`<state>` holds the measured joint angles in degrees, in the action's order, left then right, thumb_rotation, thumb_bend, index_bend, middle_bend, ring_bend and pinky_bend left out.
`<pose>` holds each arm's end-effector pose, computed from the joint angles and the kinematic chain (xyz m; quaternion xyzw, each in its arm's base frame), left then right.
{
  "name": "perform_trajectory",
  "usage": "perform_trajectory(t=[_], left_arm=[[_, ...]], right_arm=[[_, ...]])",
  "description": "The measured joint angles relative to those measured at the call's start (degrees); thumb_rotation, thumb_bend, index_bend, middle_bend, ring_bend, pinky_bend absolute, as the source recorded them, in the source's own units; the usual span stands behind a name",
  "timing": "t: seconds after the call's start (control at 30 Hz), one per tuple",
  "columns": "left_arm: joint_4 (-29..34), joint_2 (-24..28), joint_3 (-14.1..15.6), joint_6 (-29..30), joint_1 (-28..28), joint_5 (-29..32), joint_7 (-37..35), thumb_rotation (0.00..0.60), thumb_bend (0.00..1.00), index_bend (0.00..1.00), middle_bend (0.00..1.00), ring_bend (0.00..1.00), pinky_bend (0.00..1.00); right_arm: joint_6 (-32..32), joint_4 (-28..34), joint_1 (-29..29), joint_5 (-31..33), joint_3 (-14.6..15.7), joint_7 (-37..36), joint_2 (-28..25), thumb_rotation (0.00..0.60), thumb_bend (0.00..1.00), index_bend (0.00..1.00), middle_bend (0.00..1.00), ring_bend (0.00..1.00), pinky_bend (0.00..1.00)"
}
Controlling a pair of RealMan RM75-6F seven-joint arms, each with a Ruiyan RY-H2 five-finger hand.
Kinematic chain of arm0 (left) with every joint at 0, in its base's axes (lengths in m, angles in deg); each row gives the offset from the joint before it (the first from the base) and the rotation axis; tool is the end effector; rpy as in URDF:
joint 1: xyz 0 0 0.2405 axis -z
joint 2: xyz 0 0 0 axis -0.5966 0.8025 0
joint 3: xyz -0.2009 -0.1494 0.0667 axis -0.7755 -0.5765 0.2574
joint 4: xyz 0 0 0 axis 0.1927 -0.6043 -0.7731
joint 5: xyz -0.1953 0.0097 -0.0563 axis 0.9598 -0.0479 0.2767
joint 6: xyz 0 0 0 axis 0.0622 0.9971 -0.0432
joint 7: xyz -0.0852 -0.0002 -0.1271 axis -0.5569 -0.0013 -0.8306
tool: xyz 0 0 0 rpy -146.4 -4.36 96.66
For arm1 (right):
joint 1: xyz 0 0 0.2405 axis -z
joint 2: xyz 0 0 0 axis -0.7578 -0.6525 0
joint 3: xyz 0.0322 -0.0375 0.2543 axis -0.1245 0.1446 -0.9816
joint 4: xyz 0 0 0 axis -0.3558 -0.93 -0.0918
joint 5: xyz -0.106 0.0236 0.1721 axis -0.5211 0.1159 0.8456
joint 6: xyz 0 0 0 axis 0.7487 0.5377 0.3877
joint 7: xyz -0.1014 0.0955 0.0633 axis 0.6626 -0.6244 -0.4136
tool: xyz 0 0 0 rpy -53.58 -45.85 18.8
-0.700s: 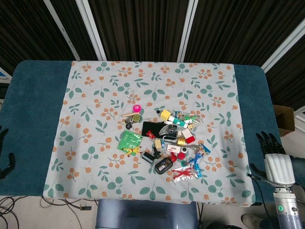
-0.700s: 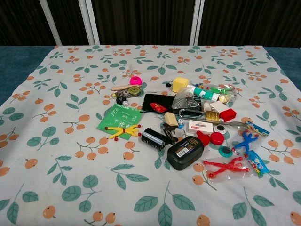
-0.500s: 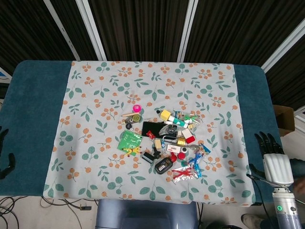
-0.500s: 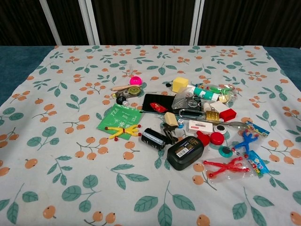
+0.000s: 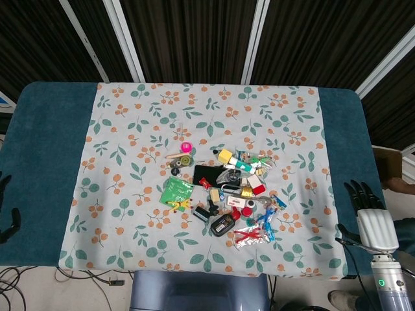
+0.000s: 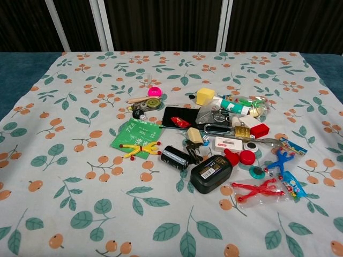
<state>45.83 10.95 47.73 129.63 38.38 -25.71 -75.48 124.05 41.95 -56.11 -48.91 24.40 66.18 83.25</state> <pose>-0.3124 0.1798 0.1825 -0.5350 -0.3893 -0.4002 0.6341 -0.3212 -0.2076 0.1363 0.6044 -0.3592 0.3819 0.5998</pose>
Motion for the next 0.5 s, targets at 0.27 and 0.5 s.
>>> perform_trajectory(t=[0.27, 0.5], left_arm=[[0.3, -0.1, -0.1, -0.6, 0.2, 0.5, 0.0, 0.600, 0.57, 0.08, 0.00, 0.00, 0.08], [0.6, 0.2, -0.2, -0.7, 0.2, 0.8, -0.4, 0.600, 0.57, 0.08, 0.00, 0.00, 0.08]], right_arm=[[-2.8, -1.2, -2.0, -3.9, 1.7, -8.2, 0.1, 0.600, 0.23, 0.07, 0.10, 0.03, 0.23], [-11.5, -2.2, -9.2, -7.3, 2.3, -13.1, -0.7, 0.600, 0.23, 0.08, 0.12, 0.03, 0.23]])
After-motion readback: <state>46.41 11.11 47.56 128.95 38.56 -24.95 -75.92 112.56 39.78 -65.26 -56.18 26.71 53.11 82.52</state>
